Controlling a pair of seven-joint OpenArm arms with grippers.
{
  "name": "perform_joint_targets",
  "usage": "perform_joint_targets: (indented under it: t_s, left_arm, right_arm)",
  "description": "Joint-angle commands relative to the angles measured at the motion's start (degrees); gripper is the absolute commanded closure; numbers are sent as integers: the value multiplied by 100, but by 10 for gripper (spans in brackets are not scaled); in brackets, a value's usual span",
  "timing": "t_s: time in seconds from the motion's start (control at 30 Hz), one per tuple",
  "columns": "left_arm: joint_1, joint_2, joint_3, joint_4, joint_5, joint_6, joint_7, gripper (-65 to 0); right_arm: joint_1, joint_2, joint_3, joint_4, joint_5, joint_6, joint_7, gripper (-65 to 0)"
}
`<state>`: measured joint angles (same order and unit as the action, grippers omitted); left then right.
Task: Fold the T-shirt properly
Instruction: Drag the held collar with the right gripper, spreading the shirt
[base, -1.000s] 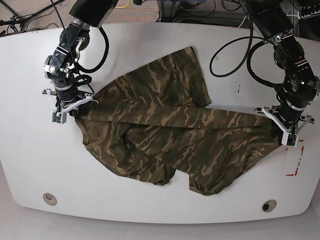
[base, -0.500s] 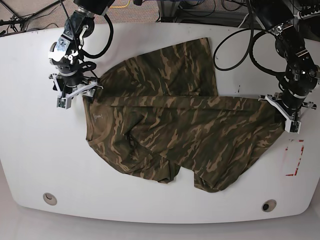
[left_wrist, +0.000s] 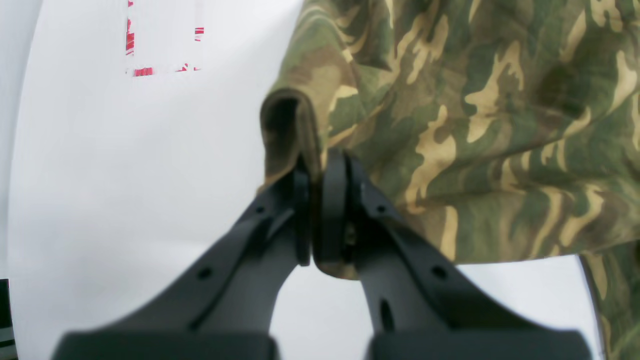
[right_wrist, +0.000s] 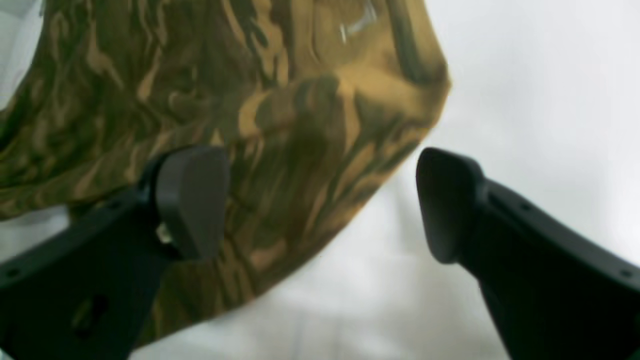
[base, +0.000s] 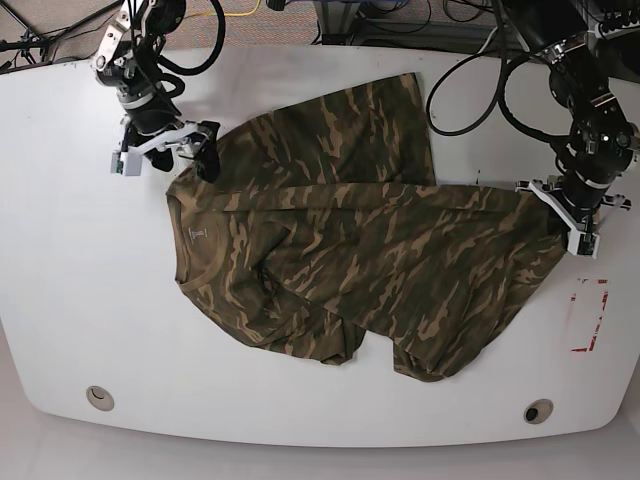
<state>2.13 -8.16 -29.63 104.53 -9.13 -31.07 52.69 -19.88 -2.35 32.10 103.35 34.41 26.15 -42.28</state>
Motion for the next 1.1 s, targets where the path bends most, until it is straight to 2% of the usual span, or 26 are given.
perform_joint_targets:
  t_s: [0.0, 0.53, 0.77, 1.07]
  left_arm:
    - [-50, -85, -22, 118, -41, 8, -130, 0]
    - [125, -199, -13, 118, -50, 8, -130, 0]
    - [231, -208, -22, 118, -50, 8, -139, 0]
    - [363, -217, -22, 118, -50, 8, -139, 0]
  right_arm:
    - [-65, 37, 12, -71, 290, 35, 74, -555]
    - [-65, -7, -58, -748, 299, 53, 48, -553]
    - [85, 2, -559, -1047, 326, 35, 48, -553]
    - [296, 11, -594, -1460, 282, 35, 48, -549]
